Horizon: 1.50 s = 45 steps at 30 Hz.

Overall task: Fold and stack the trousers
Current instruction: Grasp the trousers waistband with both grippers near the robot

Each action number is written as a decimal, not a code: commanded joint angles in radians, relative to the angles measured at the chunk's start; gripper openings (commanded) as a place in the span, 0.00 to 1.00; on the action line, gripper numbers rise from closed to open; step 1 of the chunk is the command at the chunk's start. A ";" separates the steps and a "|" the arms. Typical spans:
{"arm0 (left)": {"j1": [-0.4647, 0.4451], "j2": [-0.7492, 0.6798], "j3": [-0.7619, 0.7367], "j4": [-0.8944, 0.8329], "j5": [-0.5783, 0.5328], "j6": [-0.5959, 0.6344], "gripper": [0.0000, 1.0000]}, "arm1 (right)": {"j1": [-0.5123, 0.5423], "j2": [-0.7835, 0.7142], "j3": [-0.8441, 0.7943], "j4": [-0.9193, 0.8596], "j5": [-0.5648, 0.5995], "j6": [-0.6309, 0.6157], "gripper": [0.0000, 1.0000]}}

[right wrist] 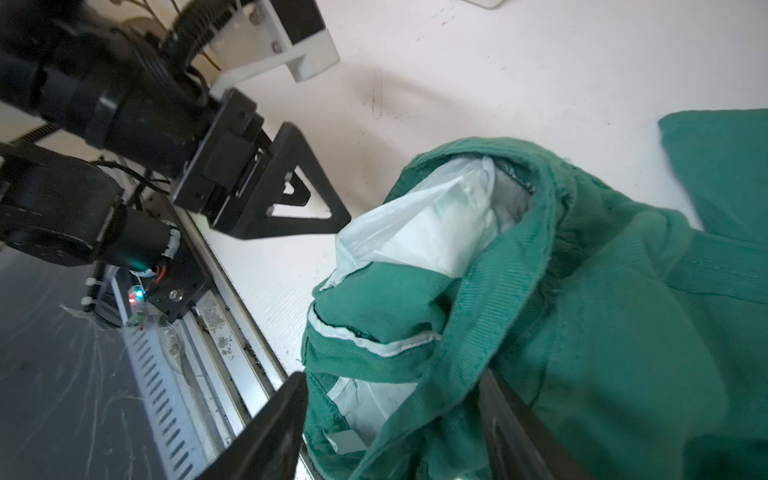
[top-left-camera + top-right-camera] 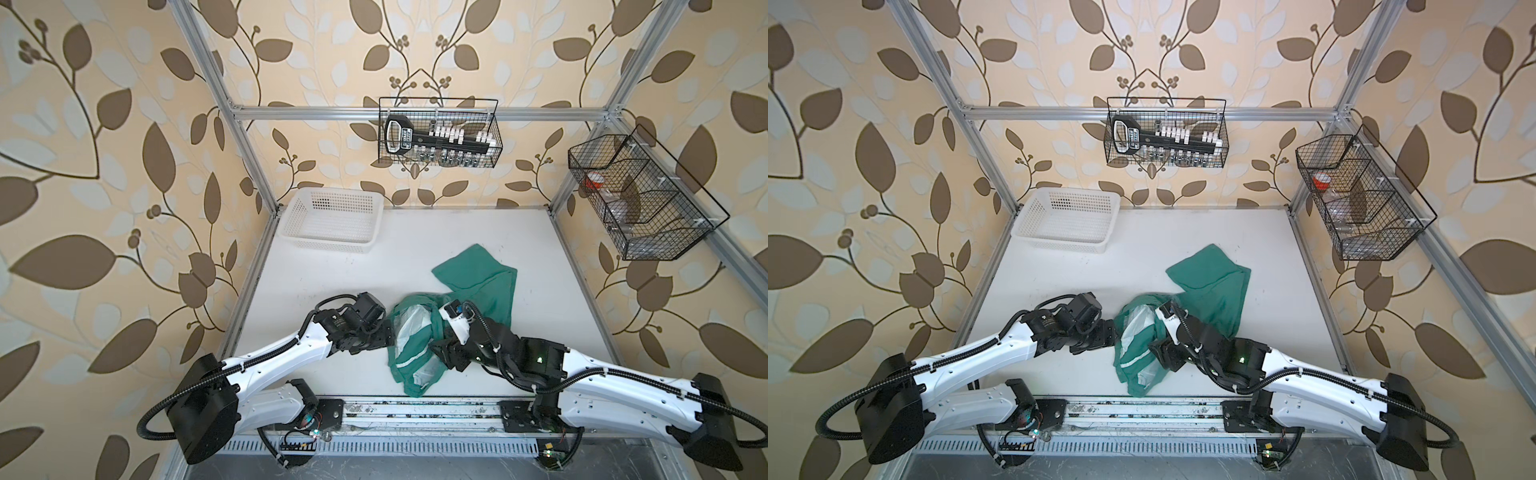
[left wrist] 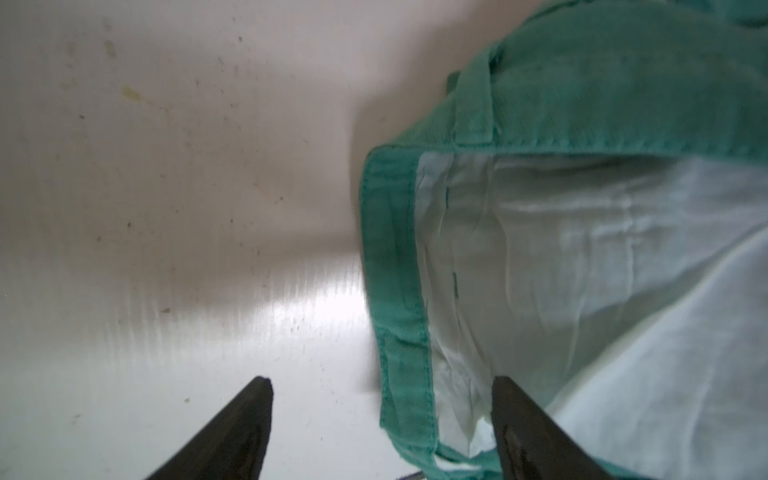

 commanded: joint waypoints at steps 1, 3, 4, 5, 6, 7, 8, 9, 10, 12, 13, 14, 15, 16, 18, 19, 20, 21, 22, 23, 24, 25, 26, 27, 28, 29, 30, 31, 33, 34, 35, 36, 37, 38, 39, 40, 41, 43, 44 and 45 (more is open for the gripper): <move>0.052 0.054 -0.014 0.118 0.102 0.067 0.76 | 0.010 0.088 0.033 -0.047 0.107 0.036 0.59; 0.074 0.088 -0.019 0.147 0.122 0.084 0.72 | 0.002 0.124 0.026 -0.037 0.109 0.048 0.53; 0.079 0.106 -0.017 0.149 0.119 0.093 0.72 | -0.004 0.142 0.024 -0.031 0.108 0.056 0.49; 0.083 0.120 -0.013 0.150 0.119 0.102 0.72 | -0.006 0.152 0.024 -0.028 0.111 0.058 0.45; 0.092 0.134 -0.012 0.156 0.120 0.110 0.72 | -0.009 0.161 0.026 -0.026 0.119 0.061 0.40; 0.098 0.144 -0.014 0.166 0.124 0.115 0.72 | -0.015 0.164 0.027 -0.027 0.128 0.066 0.35; 0.104 0.154 -0.018 0.176 0.125 0.120 0.71 | -0.027 0.164 0.025 -0.028 0.130 0.070 0.31; 0.113 0.167 -0.020 0.182 0.121 0.127 0.71 | -0.047 0.162 0.023 -0.028 0.127 0.073 0.26; 0.122 0.183 -0.024 0.188 0.120 0.135 0.70 | -0.067 0.154 0.016 -0.028 0.126 0.076 0.20; 0.141 0.208 -0.027 0.221 0.141 0.139 0.68 | -0.105 0.129 -0.004 -0.019 0.111 0.076 0.13; 0.143 0.218 -0.026 0.241 0.151 0.138 0.68 | -0.125 0.119 -0.014 -0.018 0.104 0.073 0.12; 0.142 0.228 -0.023 0.253 0.161 0.138 0.67 | -0.139 0.108 -0.021 -0.020 0.099 0.067 0.10; 0.143 0.240 -0.019 0.264 0.168 0.138 0.67 | -0.156 0.101 -0.026 -0.030 0.094 0.062 0.09; 0.143 0.252 -0.015 0.272 0.170 0.140 0.66 | -0.169 0.093 -0.028 -0.043 0.091 0.059 0.08; 0.145 0.273 -0.008 0.285 0.165 0.145 0.64 | -0.201 0.071 -0.039 -0.059 0.085 0.051 0.07; 0.145 0.275 -0.002 0.291 0.165 0.150 0.64 | -0.220 0.054 -0.048 -0.064 0.081 0.049 0.05; 0.146 0.306 0.005 0.294 0.164 0.152 0.62 | -0.237 0.038 -0.056 -0.065 0.074 0.048 0.05; 0.147 0.318 0.011 0.298 0.167 0.155 0.61 | -0.256 0.021 -0.067 -0.065 0.066 0.046 0.04; 0.148 0.329 0.019 0.306 0.172 0.156 0.59 | -0.273 0.005 -0.075 -0.064 0.056 0.043 0.04; 0.147 0.336 0.025 0.314 0.178 0.156 0.58 | -0.284 -0.006 -0.084 -0.068 0.050 0.038 0.03; 0.148 0.346 0.030 0.319 0.182 0.157 0.57 | -0.292 -0.011 -0.087 -0.071 0.045 0.036 0.03; 0.148 0.356 0.036 0.322 0.185 0.159 0.55 | -0.297 -0.016 -0.091 -0.076 0.043 0.035 0.03; 0.147 0.364 0.040 0.325 0.186 0.160 0.53 | -0.301 -0.017 -0.094 -0.078 0.041 0.032 0.03; 0.147 0.374 0.044 0.331 0.189 0.160 0.50 | -0.304 -0.019 -0.096 -0.081 0.036 0.032 0.03; 0.148 0.378 0.050 0.336 0.197 0.161 0.46 | -0.306 -0.022 -0.101 -0.079 0.032 0.032 0.03; 0.147 0.379 0.053 0.340 0.203 0.159 0.41 | -0.308 -0.022 -0.105 -0.076 0.029 0.031 0.03; 0.148 0.378 0.059 0.341 0.209 0.157 0.34 | -0.307 -0.022 -0.108 -0.073 0.026 0.031 0.03; 0.148 0.373 0.064 0.337 0.214 0.155 0.30 | -0.308 -0.020 -0.111 -0.072 0.023 0.030 0.03; 0.148 0.354 0.075 0.316 0.215 0.155 0.19 | -0.308 -0.021 -0.109 -0.070 0.020 0.026 0.03; 0.147 0.337 0.081 0.294 0.206 0.159 0.11 | -0.306 -0.023 -0.108 -0.068 0.017 0.021 0.03; 0.147 0.323 0.089 0.267 0.194 0.168 0.07 | -0.305 -0.028 -0.107 -0.064 0.014 0.014 0.03; 0.149 0.304 0.101 0.232 0.179 0.181 0.01 | -0.304 -0.034 -0.102 -0.058 0.010 0.004 0.03; 0.150 0.290 0.120 0.187 0.162 0.198 0.00 | -0.300 -0.039 -0.095 -0.050 0.005 -0.009 0.03; 0.155 0.250 0.144 0.134 0.141 0.217 0.00 | -0.297 -0.044 -0.087 -0.043 -0.003 -0.021 0.03; 0.160 0.229 0.166 0.089 0.119 0.238 0.00 | -0.293 -0.045 -0.076 -0.034 -0.014 -0.035 0.03; 0.171 0.204 0.196 0.035 0.095 0.260 0.00 | -0.286 -0.043 -0.062 -0.024 -0.024 -0.045 0.02; 0.184 0.179 0.229 -0.021 0.065 0.284 0.00 | -0.273 -0.038 -0.046 -0.011 -0.033 -0.059 0.02; 0.214 0.135 0.312 -0.136 0.003 0.333 0.00 | -0.244 -0.018 -0.012 0.014 -0.050 -0.077 0.02; 0.231 0.113 0.361 -0.196 -0.029 0.361 0.00 | -0.223 -0.004 0.008 0.033 -0.064 -0.085 0.02; 0.252 0.097 0.404 -0.241 -0.055 0.382 0.00 | -0.204 0.014 0.026 0.051 -0.073 -0.089 0.02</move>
